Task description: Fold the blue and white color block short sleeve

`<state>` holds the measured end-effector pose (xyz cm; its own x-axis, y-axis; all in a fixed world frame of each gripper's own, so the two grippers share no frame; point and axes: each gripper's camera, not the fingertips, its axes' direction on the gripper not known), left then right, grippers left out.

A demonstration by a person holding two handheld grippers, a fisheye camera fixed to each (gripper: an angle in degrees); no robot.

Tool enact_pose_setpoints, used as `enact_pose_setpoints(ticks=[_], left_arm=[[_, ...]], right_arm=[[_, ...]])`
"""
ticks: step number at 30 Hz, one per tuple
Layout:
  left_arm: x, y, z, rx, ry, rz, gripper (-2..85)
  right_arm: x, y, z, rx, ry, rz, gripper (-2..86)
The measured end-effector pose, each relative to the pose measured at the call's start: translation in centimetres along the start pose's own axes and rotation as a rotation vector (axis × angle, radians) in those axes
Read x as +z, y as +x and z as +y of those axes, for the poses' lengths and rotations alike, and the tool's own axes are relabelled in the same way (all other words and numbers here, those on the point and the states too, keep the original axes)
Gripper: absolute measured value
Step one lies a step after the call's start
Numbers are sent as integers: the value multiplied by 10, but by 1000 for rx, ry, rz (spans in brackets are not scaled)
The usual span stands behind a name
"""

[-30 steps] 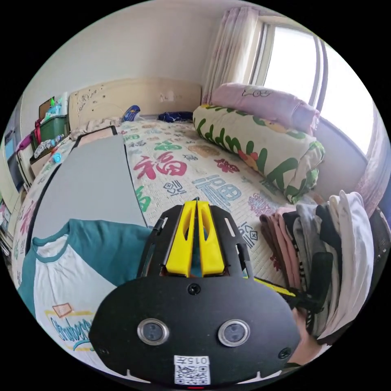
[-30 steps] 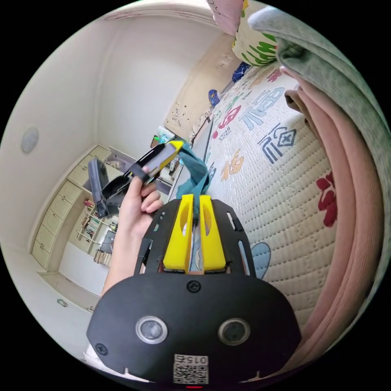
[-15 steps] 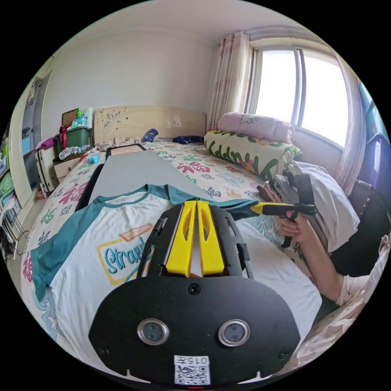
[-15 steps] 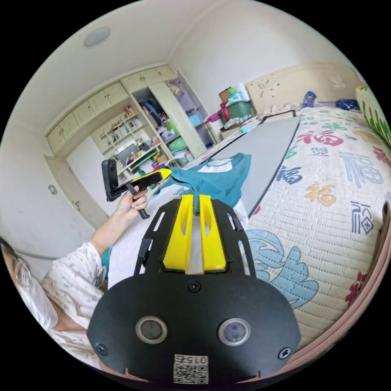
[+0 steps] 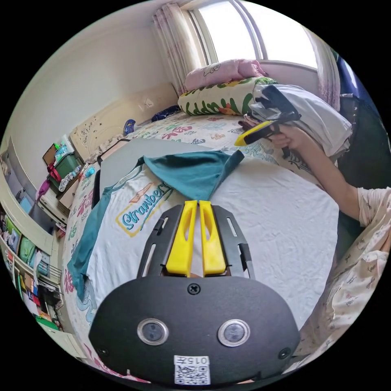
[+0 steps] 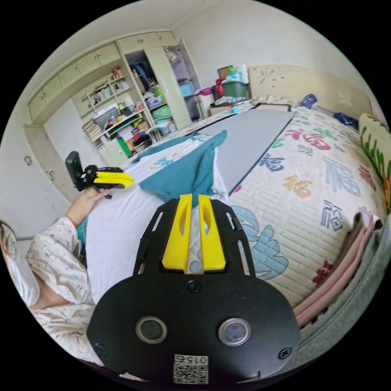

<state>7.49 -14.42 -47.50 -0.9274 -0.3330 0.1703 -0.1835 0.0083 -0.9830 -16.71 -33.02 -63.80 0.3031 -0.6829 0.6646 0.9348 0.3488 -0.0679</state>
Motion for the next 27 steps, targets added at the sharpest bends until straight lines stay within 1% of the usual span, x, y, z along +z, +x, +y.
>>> enact_pose_setpoints(ticks=[2,4,6,9,11,12,14,15,17,20,24,27], left_arm=[[-21,-2,-3,23,57,6,35],[-34,-5,-9,45,102,-6,47],[-36,-11,-20,63,138,-5,53],[-4,-45,-49,18,113,78,64],[40,-97,-75,-99,77,95,73],[53,-113,-81,-135,67,96,75],[111,-185,-97,-307,33,91,79],[127,-202,-99,-351,21,93,79],[195,-258,-109,-470,-71,101,77],[254,-294,-128,-500,-155,61,65],[302,-300,-162,-475,-173,53,61],[345,-290,-188,-439,-259,4,50]], right_arm=[[14,-9,9,-3,88,97,49],[32,-17,14,-13,101,161,58],[57,-23,15,-31,84,184,63],[107,-25,10,-33,-21,199,67],[136,-25,7,-12,-72,248,76],[142,-25,8,-12,-72,258,80],[160,-28,10,-35,-75,291,87],[165,-29,11,-48,-83,293,88],[186,-32,14,-89,-117,288,90],[208,-24,14,-79,-158,297,78],[218,-5,18,-32,-149,273,38],[223,12,22,11,-148,255,9]])
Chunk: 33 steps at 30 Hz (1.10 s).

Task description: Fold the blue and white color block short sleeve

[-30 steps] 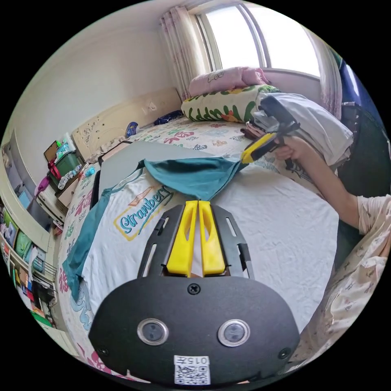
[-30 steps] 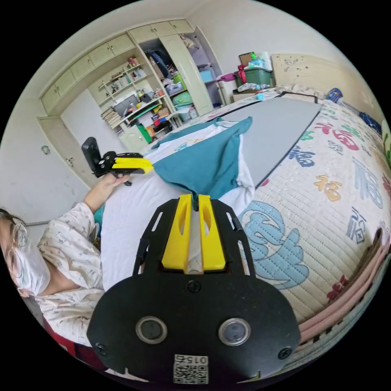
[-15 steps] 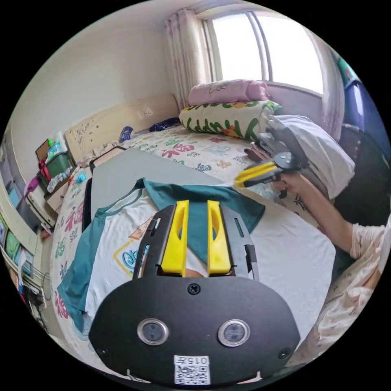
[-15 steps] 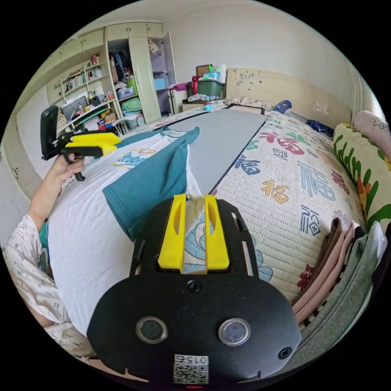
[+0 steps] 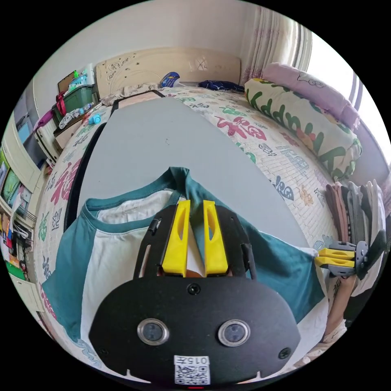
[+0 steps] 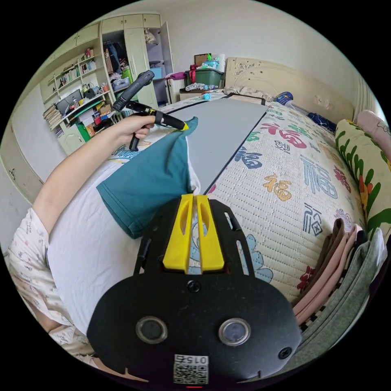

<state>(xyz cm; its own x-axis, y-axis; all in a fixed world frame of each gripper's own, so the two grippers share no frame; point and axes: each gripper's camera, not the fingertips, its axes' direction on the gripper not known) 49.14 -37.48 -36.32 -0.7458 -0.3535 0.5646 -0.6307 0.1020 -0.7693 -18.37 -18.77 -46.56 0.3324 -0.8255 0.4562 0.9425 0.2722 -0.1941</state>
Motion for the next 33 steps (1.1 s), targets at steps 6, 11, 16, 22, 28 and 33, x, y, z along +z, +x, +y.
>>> enact_pose_setpoints(ticks=[6,11,16,22,28,33], left_arm=[[6,41,-34,30,-6,-116,37],[-94,69,7,150,189,198,51],[-144,144,97,464,66,451,82],[-153,199,151,648,61,330,91],[-126,207,123,617,12,270,80],[-133,226,104,609,14,262,28]], right_arm=[[7,15,15,13,-6,104,4],[-53,15,57,-86,232,-98,50],[-53,-12,80,-301,202,-117,60],[-20,0,85,-377,91,-145,80],[14,5,86,-442,-42,-117,79],[37,-2,84,-479,-116,0,4]])
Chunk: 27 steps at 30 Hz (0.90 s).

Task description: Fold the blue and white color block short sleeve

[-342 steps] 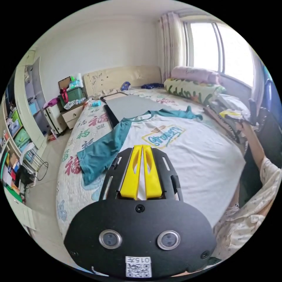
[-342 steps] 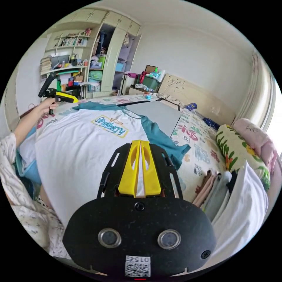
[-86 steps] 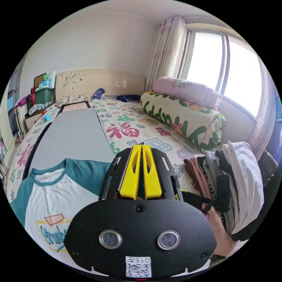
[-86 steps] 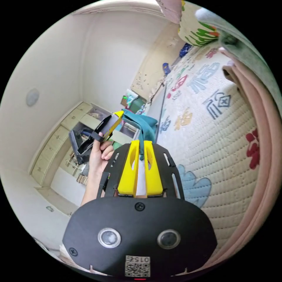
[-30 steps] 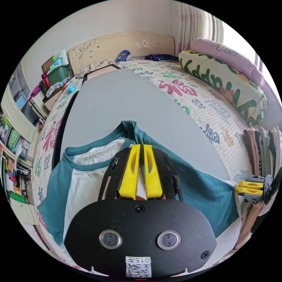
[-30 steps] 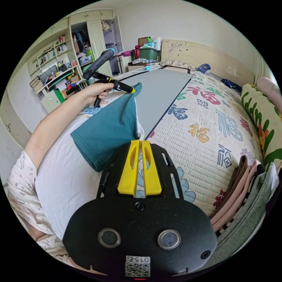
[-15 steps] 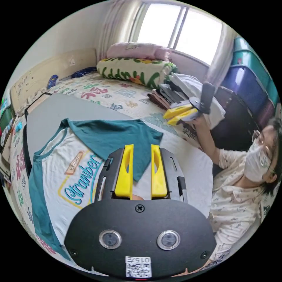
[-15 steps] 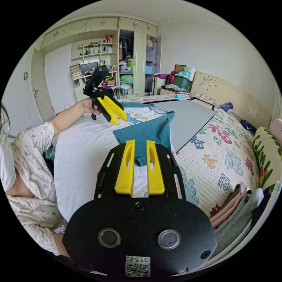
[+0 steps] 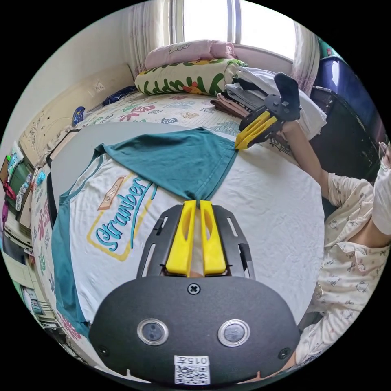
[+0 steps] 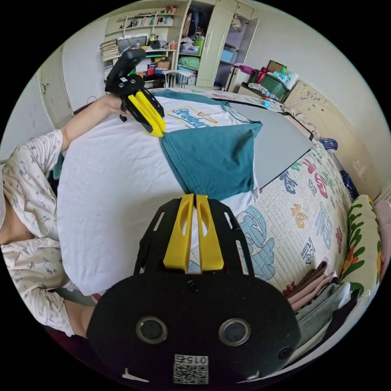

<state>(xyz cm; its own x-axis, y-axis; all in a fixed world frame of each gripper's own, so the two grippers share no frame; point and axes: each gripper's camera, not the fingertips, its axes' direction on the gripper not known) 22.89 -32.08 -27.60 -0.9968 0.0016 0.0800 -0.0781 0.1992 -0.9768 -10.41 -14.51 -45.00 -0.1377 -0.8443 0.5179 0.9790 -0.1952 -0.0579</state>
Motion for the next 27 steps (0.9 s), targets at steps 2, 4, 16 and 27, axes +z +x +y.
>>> enact_pose_setpoints(ticks=[2,4,16,27], left_arm=[[-19,10,-12,16,44,-21,16],[-36,15,-19,13,74,-23,12],[-60,56,-68,61,30,50,7],[-75,74,-76,-29,142,60,5]], right_arm=[[0,2,0,-1,4,17,-6],[-1,4,1,-8,20,10,-8],[-9,46,15,42,148,-77,30],[72,100,-22,329,130,195,-10]])
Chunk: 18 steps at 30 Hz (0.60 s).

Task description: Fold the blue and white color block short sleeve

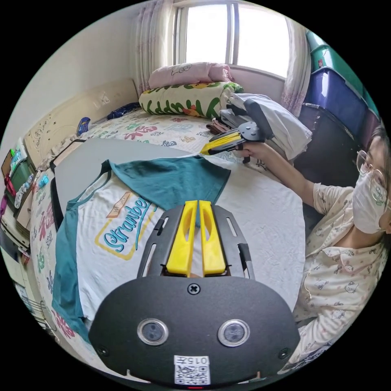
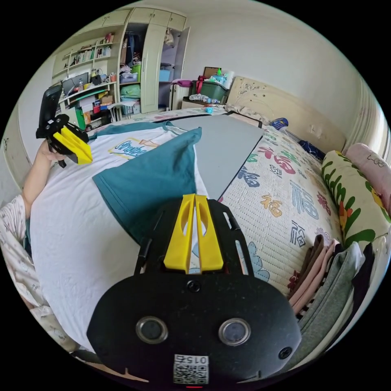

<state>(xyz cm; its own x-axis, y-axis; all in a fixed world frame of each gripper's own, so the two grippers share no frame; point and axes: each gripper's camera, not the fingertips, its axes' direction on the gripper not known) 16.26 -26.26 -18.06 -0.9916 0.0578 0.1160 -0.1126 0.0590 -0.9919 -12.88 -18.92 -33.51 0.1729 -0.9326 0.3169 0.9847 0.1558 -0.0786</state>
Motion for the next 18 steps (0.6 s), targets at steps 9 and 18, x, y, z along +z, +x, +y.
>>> enact_pose_setpoints(ticks=[9,18], left_arm=[[74,49,14,41,-183,-31,8],[84,79,74,3,-151,33,8]], right_arm=[[-9,16,13,-20,-12,27,-7],[-31,-12,45,-379,-82,-204,50]])
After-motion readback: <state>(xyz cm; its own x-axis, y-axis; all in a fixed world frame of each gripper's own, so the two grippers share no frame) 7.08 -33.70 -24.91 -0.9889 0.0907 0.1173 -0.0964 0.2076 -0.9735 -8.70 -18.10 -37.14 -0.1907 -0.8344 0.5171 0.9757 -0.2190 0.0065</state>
